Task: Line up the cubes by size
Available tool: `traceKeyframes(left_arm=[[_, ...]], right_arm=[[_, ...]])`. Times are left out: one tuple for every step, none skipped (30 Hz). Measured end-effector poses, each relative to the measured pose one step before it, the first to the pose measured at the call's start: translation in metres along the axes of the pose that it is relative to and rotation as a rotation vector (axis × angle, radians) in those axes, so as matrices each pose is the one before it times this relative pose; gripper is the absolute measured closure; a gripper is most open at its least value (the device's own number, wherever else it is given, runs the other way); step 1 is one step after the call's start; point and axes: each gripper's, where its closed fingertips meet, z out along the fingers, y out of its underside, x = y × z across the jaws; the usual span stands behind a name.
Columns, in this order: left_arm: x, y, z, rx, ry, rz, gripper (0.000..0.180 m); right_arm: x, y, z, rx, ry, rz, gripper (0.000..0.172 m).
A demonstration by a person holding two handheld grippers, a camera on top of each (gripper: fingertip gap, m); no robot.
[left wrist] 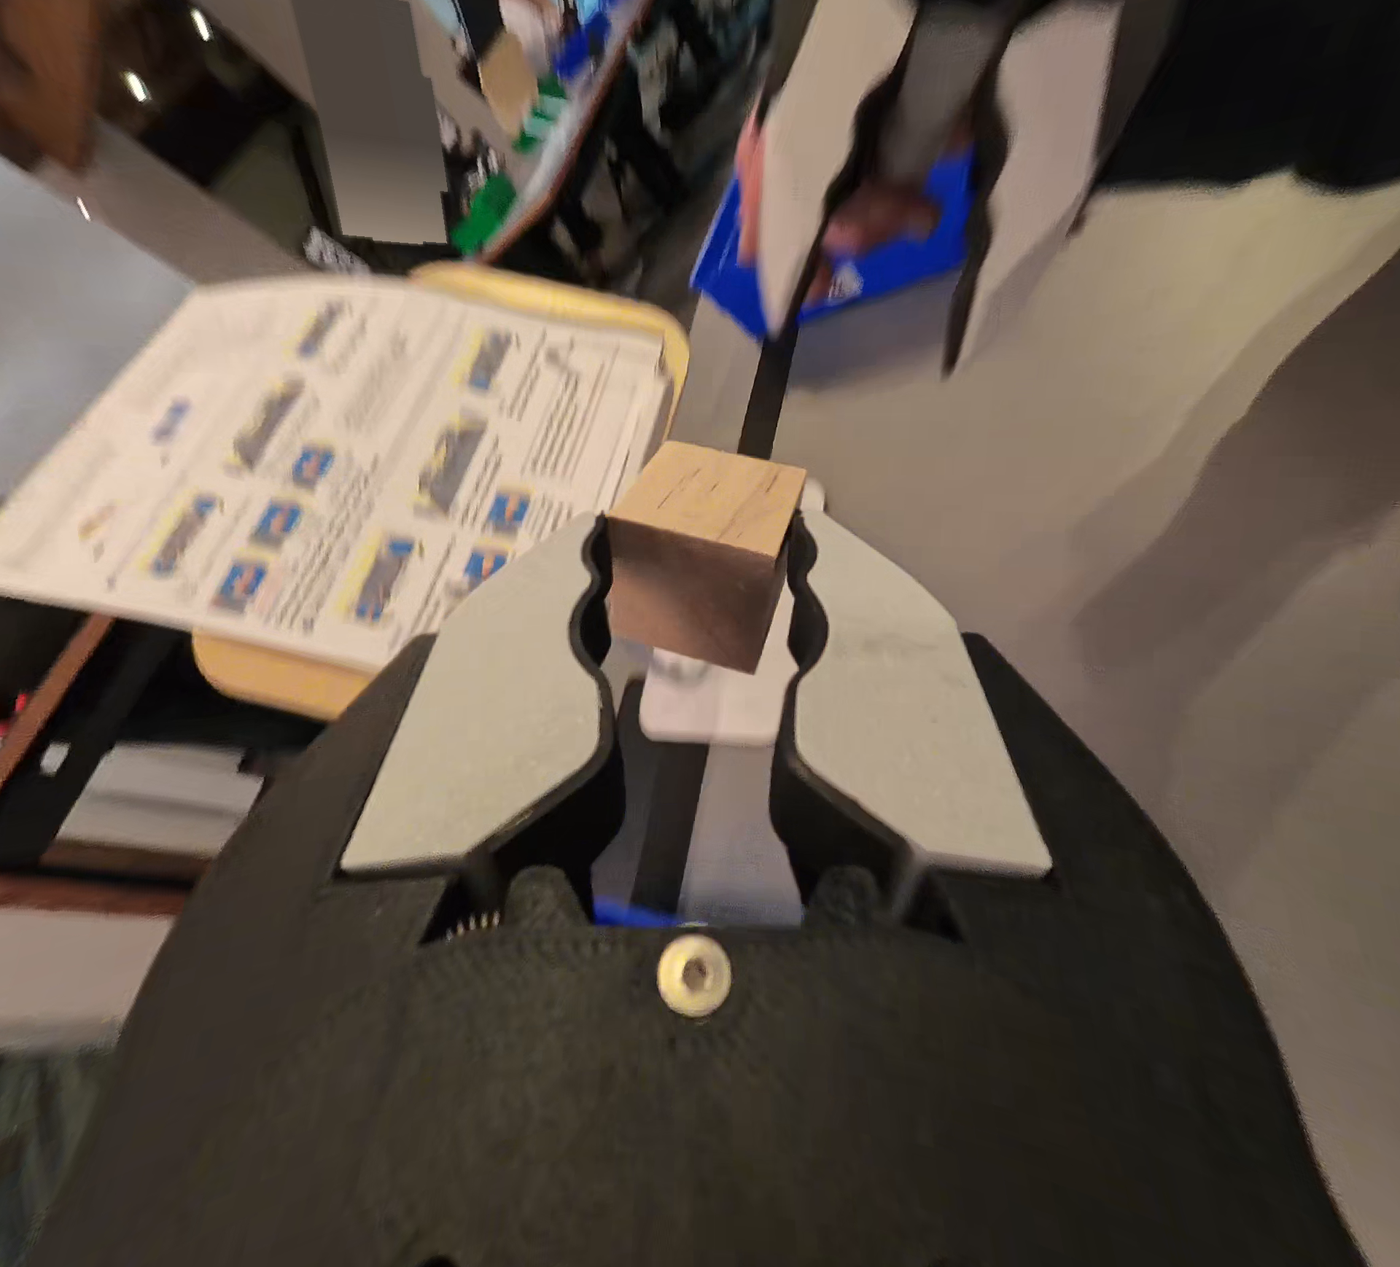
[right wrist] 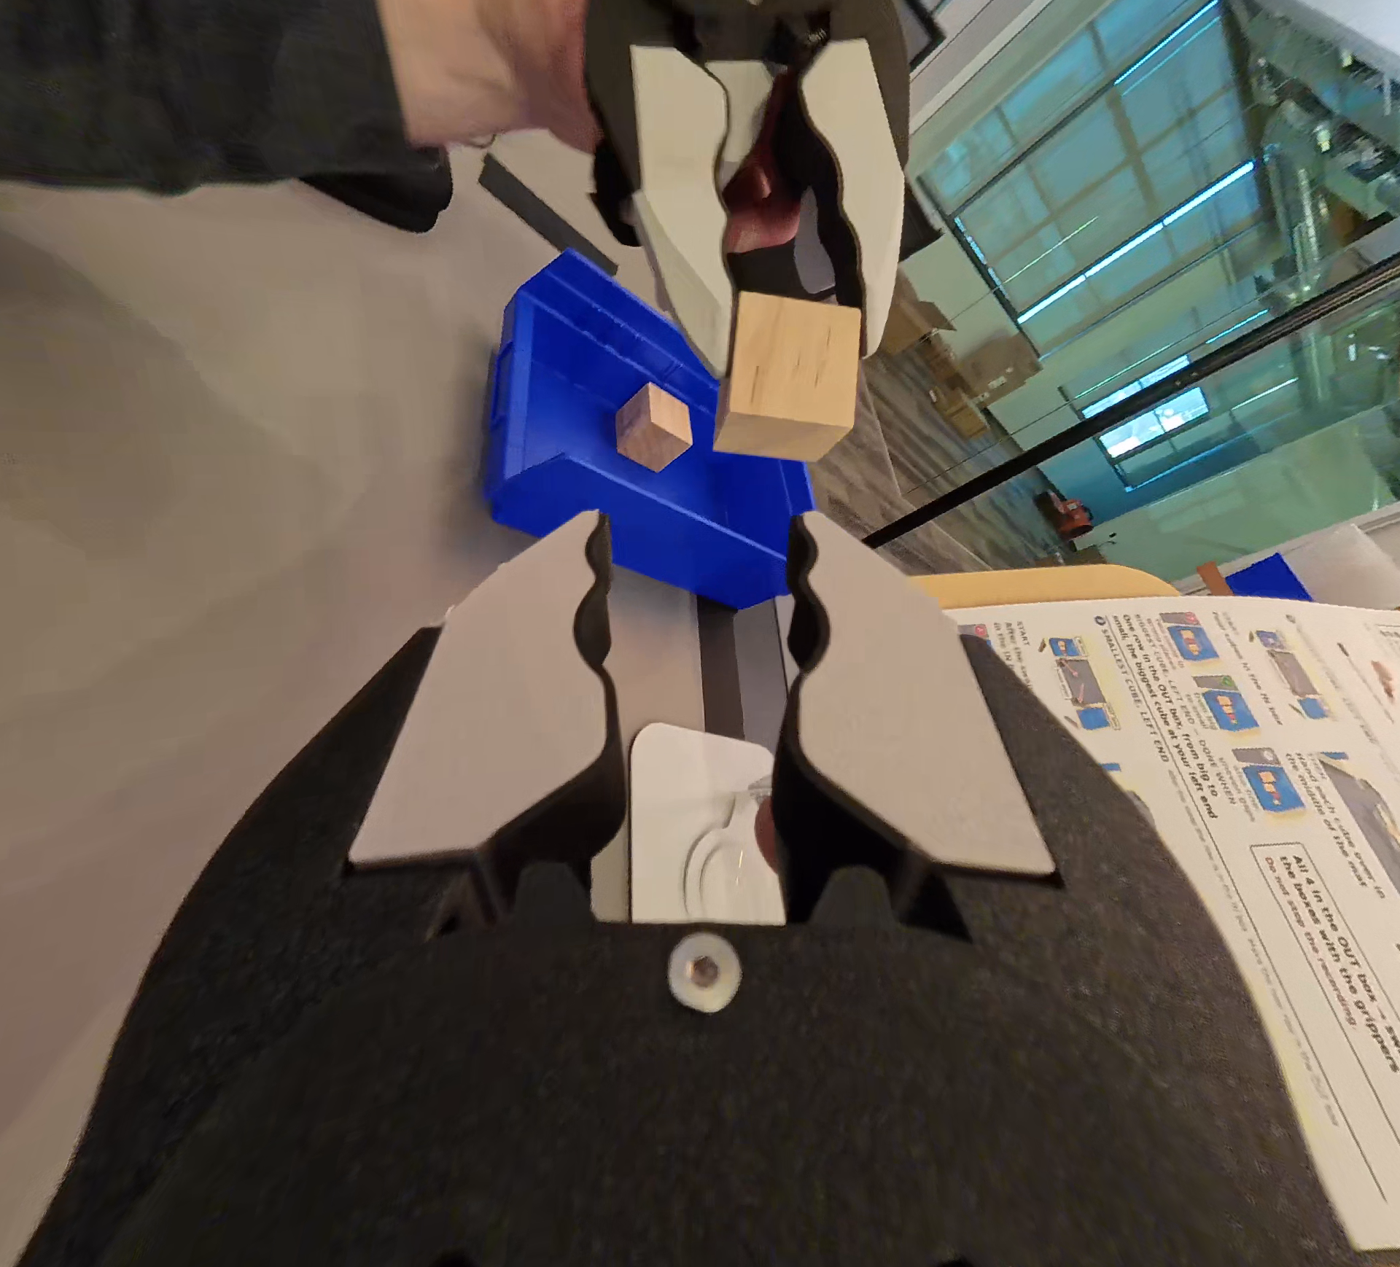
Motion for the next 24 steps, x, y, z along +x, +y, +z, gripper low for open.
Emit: traceKeyframes(left_arm=[[0.00747, -0.01812, 0.00286, 0.0599, 0.0141, 0.0065, 0.137], [0.00571, -0.01161, 0.00390, 0.0239, 0.0050, 0.0226, 0.136], [0.00096, -0.00754, 0.00386, 0.0050, -0.0194, 0.0243, 0.136], [0.00146, -0.00761, 0.00409, 0.0159, -0.0045, 0.0081, 0.136], [0.00299, -0.00658, 0.00362, 0.0196, 0.0088, 0.0048, 0.136], [0.00045, -0.00552, 0.00252, 0.0212, -0.0050, 0.0058, 0.136], [-0.00035, -0.00535, 0.00229, 0.0264, -0.0047, -0.0046, 0.136], [0.00090, -0.00407, 0.00243, 0.0241, 0.0044, -0.0061, 0.136], [0.00040, -0.00222, 0.00198, 0.0171, -0.0007, 0.0012, 0.136], [-0.00008, -0.00220, 0.00163, 0.0174, 0.0008, 0.0005, 0.136], [0.00024, -0.00176, 0.00153, 0.0111, 0.0088, -0.0072, 0.136], [0.00026, -0.00163, 0.00090, 0.0096, 0.0043, -0.0011, 0.136], [0.00013, -0.00201, 0.00083, 0.0121, -0.0010, 0.0031, 0.136], [0.00184, -0.00121, 0.00101, 0.0072, 0.0090, 0.0000, 0.136], [0.00126, 0.00003, 0.00129, 0.0004, 0.0047, 0.0035, 0.136], [0.00018, 0.00075, 0.00110, -0.0024, -0.0004, 0.0019, 0.136], [0.00010, 0.00070, 0.00111, -0.0007, 0.0002, -0.0003, 0.136], [0.00111, -0.00015, 0.00080, 0.0048, 0.0086, -0.0040, 0.136], [0.00089, -0.00198, 0.00019, 0.0167, 0.0068, -0.0051, 0.136], [-0.00033, -0.00131, -0.00024, 0.0120, 0.0001, -0.0032, 0.136], [0.00006, -0.00015, -0.00023, 0.0024, 0.0016, -0.0018, 0.137], [0.00002, -0.00017, -0.00034, 0.0022, -0.0002, 0.0006, 0.137], [0.00039, -0.00080, -0.00029, 0.0071, 0.0020, -0.0023, 0.137], [0.00030, -0.00110, -0.00026, 0.0093, 0.0024, -0.0042, 0.137]], right_arm=[[0.00199, -0.00233, 0.00075, 0.0137, 0.0137, 0.0049, 0.126], [0.00210, -0.00215, 0.00003, 0.0136, 0.0121, 0.0094, 0.124], [0.00208, -0.00162, -0.00025, 0.0128, 0.0088, 0.0112, 0.123], [0.00212, -0.00131, -0.00070, 0.0139, 0.0088, 0.0094, 0.121], [0.00258, -0.00129, -0.00107, 0.0154, 0.0112, 0.0075, 0.120], [0.00248, -0.00140, -0.00133, 0.0145, 0.0098, 0.0051, 0.120], [0.00222, -0.00147, -0.00157, 0.0149, 0.0084, 0.0040, 0.120], [0.00242, -0.00191, -0.00158, 0.0158, 0.0113, 0.0025, 0.120], [0.00226, -0.00121, -0.00146, 0.0123, 0.0109, 0.0011, 0.121], [0.00131, -0.00025, -0.00108, 0.0057, 0.0043, 0.0003, 0.121], [0.00021, 0.00017, -0.00084, 0.0025, -0.0014, -0.0019, 0.121], [0.00120, -0.00022, -0.00052, 0.0067, 0.0066, -0.0050, 0.121], [0.00131, -0.00049, -0.00043, 0.0082, 0.0078, -0.0034, 0.121], [0.00019, -0.00072, -0.00026, 0.0077, 0.0009, 0.0001, 0.122], [-0.00044, -0.00119, -0.00017, 0.0091, -0.0033, 0.0010, 0.122], [0.00004, -0.00172, -0.00005, 0.0116, 0.0020, -0.0012, 0.123], [-0.00007, -0.00186, 0.00009, 0.0121, 0.0018, -0.0009, 0.123], [-0.00030, -0.00142, 0.00037, 0.0077, -0.0004, 0.0012, 0.123], [-0.00022, -0.00066, 0.00047, 0.0031, 0.0011, -0.0008, 0.124], [-0.00025, -0.00049, 0.00036, 0.0036, 0.0025, -0.0067, 0.126], [-0.00034, -0.00053, 0.00037, 0.0027, 0.0013, -0.0036, 0.127], [0.00021, -0.00020, 0.00015, -0.0015, 0.0024, -0.0044, 0.127], [-0.00016, -0.00082, -0.00009, 0.0015, 0.0011, -0.0072, 0.127], [-0.00041, -0.00093, -0.00029, 0.0010, -0.0036, -0.0004, 0.127]])
